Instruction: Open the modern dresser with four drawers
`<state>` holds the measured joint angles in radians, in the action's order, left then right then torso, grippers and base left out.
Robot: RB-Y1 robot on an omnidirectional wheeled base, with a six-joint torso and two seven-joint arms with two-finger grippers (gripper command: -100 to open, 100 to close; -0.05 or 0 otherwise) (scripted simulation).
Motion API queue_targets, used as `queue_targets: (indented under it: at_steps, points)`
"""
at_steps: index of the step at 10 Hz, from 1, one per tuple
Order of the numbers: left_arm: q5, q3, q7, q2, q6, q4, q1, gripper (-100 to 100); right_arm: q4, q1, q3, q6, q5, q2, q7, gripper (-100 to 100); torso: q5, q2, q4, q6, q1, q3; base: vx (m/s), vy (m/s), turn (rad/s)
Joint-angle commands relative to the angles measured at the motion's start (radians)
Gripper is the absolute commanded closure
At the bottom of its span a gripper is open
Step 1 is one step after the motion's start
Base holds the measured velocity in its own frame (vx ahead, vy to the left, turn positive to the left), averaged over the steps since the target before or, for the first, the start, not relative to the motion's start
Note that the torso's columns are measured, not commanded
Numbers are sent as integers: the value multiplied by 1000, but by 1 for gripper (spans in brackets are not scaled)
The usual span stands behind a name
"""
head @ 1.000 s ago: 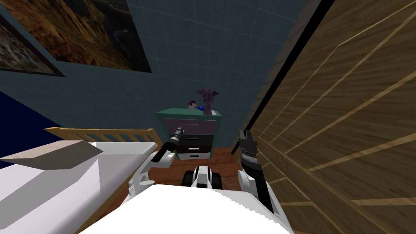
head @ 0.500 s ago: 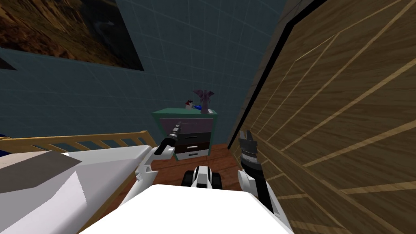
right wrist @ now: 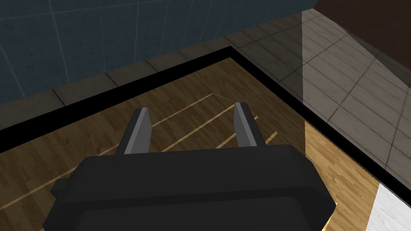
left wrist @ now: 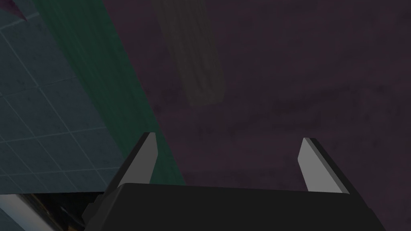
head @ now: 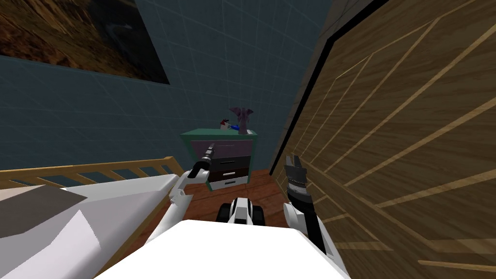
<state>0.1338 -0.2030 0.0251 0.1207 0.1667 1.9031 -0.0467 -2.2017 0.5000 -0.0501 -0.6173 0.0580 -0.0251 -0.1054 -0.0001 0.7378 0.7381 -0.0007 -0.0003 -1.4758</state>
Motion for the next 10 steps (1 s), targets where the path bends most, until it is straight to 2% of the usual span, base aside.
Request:
queue_targets:
  at_steps: [1,2,3,4,5,6,7,8,9,10]
  points:
    - [19,-76,24,-11,-13,-75,76,-100,0,0,0,0,0,0,0,0,0,3,0,2,0,1,-121,28,-164]
    - [19,-76,24,-11,-13,-100,95,-100,0,0,0,0,0,0,0,0,0,2,1,0,1,1,-59,17,11]
    - [38,-119,46,-22,-27,-130,128,-100,0,0,0,0,0,0,0,0,0,-2,-1,0,1,-1,-119,14,-278]
    - [38,-146,46,-22,-27,-161,151,-100,0,0,0,0,0,0,0,0,0,1,0,2,0,0,-120,35,-196]
    - [38,-146,46,-22,-27,-186,178,-100,0,0,0,0,0,0,0,0,0,1,0,0,1,0,-54,27,9]
    - [56,-192,69,-33,-42,-228,214,-100,0,0,0,0,0,0,0,0,0,-2,-1,0,1,-2,-109,25,-279]
    - [56,-217,69,-33,-42,-260,243,-100,0,0,0,0,0,0,0,0,0,1,0,2,0,0,-114,23,-191]
    - [56,-217,69,-33,-42,-272,260,-100,0,0,0,0,0,0,0,0,0,1,0,0,0,1,-53,5,14]
    - [75,-260,91,-44,-56,-303,295,-100,0,0,0,0,0,0,0,0,0,-2,-1,0,-1,-1,-115,4,-265]
    - [75,-287,91,-44,-56,-325,322,-100,0,0,0,0,0,0,0,0,0,1,0,2,-1,0,-117,20,-210]
